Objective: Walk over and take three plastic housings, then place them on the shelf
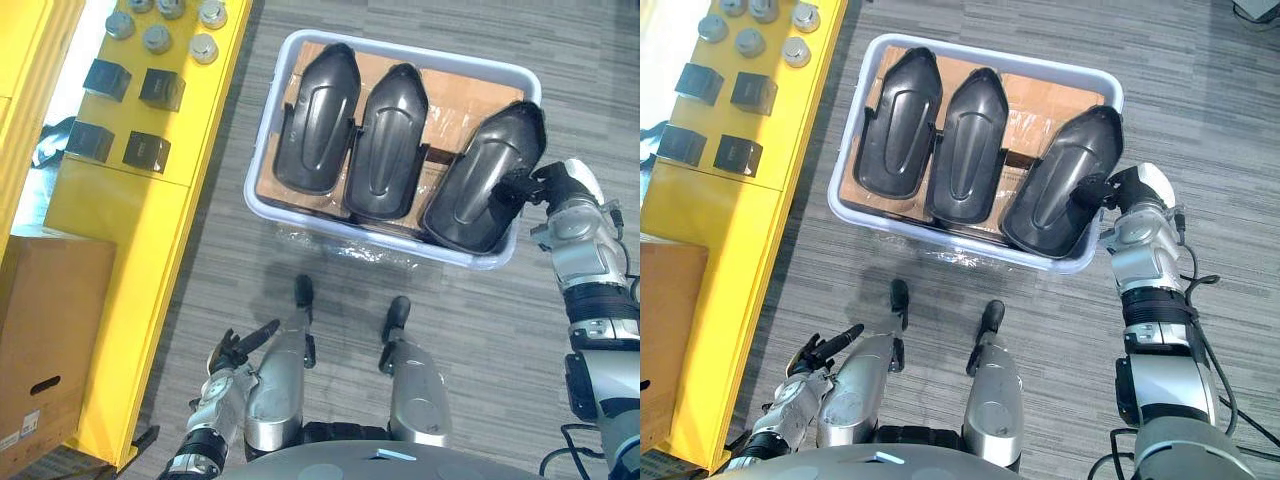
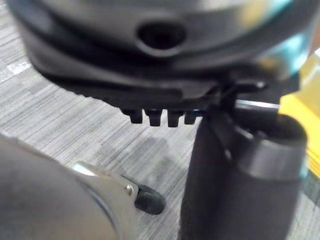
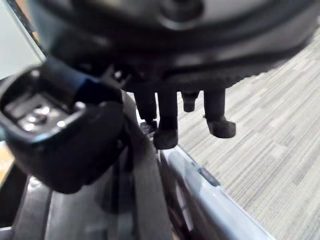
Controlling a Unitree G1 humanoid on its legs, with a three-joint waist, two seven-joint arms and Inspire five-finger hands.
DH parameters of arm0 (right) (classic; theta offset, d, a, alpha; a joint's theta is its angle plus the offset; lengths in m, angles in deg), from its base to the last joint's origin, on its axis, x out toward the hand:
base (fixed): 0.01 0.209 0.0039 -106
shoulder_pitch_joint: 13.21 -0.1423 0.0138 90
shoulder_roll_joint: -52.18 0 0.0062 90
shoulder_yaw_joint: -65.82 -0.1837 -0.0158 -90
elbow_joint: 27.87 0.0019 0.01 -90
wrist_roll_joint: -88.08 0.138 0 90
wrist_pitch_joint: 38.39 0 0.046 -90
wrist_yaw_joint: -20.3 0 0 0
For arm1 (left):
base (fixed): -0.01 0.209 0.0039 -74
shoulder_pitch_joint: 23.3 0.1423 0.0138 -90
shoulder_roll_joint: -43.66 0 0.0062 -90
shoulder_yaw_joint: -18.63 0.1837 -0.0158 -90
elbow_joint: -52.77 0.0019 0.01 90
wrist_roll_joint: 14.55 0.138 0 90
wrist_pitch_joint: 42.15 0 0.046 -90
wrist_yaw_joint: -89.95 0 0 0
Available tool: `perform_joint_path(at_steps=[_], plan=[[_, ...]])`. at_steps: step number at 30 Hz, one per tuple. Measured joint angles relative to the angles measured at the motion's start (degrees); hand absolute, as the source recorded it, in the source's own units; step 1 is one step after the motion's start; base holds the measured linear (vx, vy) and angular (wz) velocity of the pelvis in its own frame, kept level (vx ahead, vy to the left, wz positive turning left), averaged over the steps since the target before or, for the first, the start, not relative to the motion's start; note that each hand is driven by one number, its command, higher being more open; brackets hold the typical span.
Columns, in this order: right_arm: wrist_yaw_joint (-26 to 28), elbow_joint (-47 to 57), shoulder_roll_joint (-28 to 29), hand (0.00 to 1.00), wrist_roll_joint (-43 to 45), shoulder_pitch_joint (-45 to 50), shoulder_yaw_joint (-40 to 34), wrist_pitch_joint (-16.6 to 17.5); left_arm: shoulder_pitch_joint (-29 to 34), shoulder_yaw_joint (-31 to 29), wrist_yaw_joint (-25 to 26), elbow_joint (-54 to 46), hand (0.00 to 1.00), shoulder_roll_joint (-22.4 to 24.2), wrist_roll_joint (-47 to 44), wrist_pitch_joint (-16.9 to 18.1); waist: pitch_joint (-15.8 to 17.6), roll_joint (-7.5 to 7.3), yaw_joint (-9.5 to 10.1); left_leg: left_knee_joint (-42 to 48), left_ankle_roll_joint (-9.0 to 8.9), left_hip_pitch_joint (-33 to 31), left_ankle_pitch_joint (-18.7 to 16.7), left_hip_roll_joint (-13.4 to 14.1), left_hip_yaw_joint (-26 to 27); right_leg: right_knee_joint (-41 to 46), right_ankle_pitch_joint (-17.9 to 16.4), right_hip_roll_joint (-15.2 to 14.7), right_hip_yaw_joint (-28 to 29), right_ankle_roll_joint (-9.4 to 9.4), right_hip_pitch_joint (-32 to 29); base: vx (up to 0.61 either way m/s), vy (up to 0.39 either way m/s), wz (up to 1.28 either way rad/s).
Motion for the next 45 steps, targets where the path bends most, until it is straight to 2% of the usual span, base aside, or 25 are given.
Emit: perform_joint_path(at_steps=[4, 6, 10, 14, 16, 20, 22, 25, 27, 31, 33, 36, 42, 45], plan=[[-3.6, 4.1, 1.8, 0.0, -0.1, 2.1, -3.3, 0.6, 0.7, -0.1, 1.3, -0.5, 1.0, 0.1, -1.1, 0.6, 0.0, -0.2, -0.14, -1.5, -0.12, 1.6, 0.4, 0.1, 0.1, -0.6, 0.0, 0.2, -0.1, 0.02, 1.1, 0.03, -0.013, -0.01], [-6.8, 8.5, 2.7, 0.0, -0.2, 4.6, -4.7, 1.9, 1.0, -1.3, 4.1, -2.1, 1.0, 1.0, -2.2, 2.0, -0.1, -0.42, -0.22, -2.7, -0.14, 3.3, 0.7, 0.0, 0.3, -1.2, 0.1, 0.3, -0.1, 0.17, 2.5, 0.06, -0.017, -0.03], [-10.5, 13.0, 7.1, 0.0, -2.4, 6.8, -5.6, 4.0, 2.7, -5.0, 8.9, -7.3, 1.0, 1.3, -2.1, 4.6, -1.5, -2.47, -1.15, -3.4, -0.37, 5.3, 0.6, 0.1, 1.0, -2.3, 0.1, 0.3, 0.0, 0.25, 4.3, 0.06, -0.011, -0.06], [-13.9, 14.2, 10.8, 0.0, -5.3, 11.9, -5.7, 6.3, 2.9, -11.1, 13.3, -11.2, 1.0, 1.3, -1.4, 7.1, -5.3, -4.44, -1.19, -4.5, -0.47, 7.4, 0.2, 0.0, 1.5, -4.2, 0.2, 0.6, -0.1, 0.36, 6.7, 0.07, -0.002, -0.02], [-14.6, 15.6, 11.3, 0.0, -6.8, 13.9, -5.7, 6.8, 3.0, -13.7, 14.5, -13.6, 1.0, 1.2, 0.8, 8.0, -5.7, -4.55, -1.12, -4.6, -0.56, 8.9, -0.3, 0.0, 1.8, -4.8, 0.2, 0.7, -0.1, 0.37, 8.4, 0.05, 0.001, -0.05], [-16.7, 17.0, 11.3, 0.0, -7.4, 16.8, -5.7, 8.8, 5.0, -16.9, 14.5, -24.9, 1.0, 0.2, 5.2, 10.0, -9.5, -4.52, -1.37, -4.6, -0.88, 9.8, -0.9, 0.2, 2.3, -6.4, 0.5, 1.0, 0.0, 0.74, 9.7, 0.03, -0.006, -0.06], [-17.7, 17.6, 11.3, 0.0, -8.5, 18.1, -5.7, 10.2, 5.2, -16.5, 12.7, -32.3, 1.0, -1.9, 8.0, 10.6, -12.2, -4.25, -1.48, -4.6, -1.04, 10.0, -1.1, 0.3, 2.4, -7.3, 0.6, 1.2, 0.0, 0.81, 10.3, 0.04, -0.015, -0.02], [-18.6, 17.8, 11.1, 0.0, -9.0, 18.2, -5.6, 12.8, 3.4, -14.2, 9.2, -37.7, 1.0, -5.1, 9.9, 10.7, -13.4, -3.7, -1.53, -4.7, -1.08, 11.0, -1.3, 0.3, 2.5, -7.9, 0.8, 1.2, 0.0, 0.87, 11.5, 0.0, 0.001, -0.02], [-19.6, 18.0, 11.0, 0.0, -9.1, 18.1, -5.2, 15.5, 1.3, -11.0, 4.0, -40.9, 1.0, -6.6, 11.6, 10.8, -15.6, -3.0, -1.62, -4.8, -1.07, 11.0, -1.4, 0.1, 2.7, -8.2, 1.0, 1.1, -0.1, 0.91, 11.5, 0.0, 0.0, 0.0], [-19.8, 18.0, 10.6, 0.0, -9.2, 16.1, -2.8, 17.9, -0.8, -5.0, -5.3, -44.3, 1.0, -6.7, 11.1, 10.2, -17.9, -2.32, -1.85, -4.7, -1.07, 12.0, -1.4, 0.1, 3.2, -8.2, 1.1, 1.1, 0.1, 1.02, 12.2, 0.0, 0.003, -0.05], [-19.9, 18.0, 10.6, 0.0, -9.6, 13.6, -0.6, 19.5, -2.0, -1.0, -11.3, -44.3, 1.0, -6.8, 8.0, 7.2, -18.6, -1.67, -2.44, -4.7, -1.27, 13.3, -1.6, 0.2, 3.5, -8.3, 1.1, 1.1, 0.3, 1.06, 13.4, -0.05, 0.0, -0.09], [-19.9, 18.4, 10.6, 0.0, -11.3, 10.6, 2.9, 22.6, -3.0, 3.2, -17.0, -43.2, 1.0, -6.8, 3.6, 3.4, -20.0, -1.44, -2.67, -4.9, -1.31, 13.8, -1.7, 0.9, 4.8, -10.3, 2.5, 1.9, 1.2, 0.61, 13.9, -0.07, -0.014, -0.22], [-20.3, 20.1, 10.7, 0.0, -11.2, 9.0, 5.9, 26.2, -7.3, 6.5, -20.1, -39.1, 1.0, -7.1, 1.3, -1.6, -21.0, -1.49, -2.91, -5.0, -1.87, 14.9, -1.6, 2.1, 5.6, -11.2, 3.0, 3.0, 1.7, -0.01, 15.0, -0.07, -0.029, -0.09], [-20.7, 20.1, 10.8, 0.0, -11.2, 9.0, 6.7, 26.8, -9.0, 7.6, -20.7, -38.2, 1.0, -7.5, -0.3, -3.1, -21.9, -1.46, -2.87, -5.0, -2.11, 14.9, -1.5, 2.5, 5.6, -11.3, 3.1, 3.3, 1.7, -0.17, 15.0, -0.03, -0.028, -0.02]])
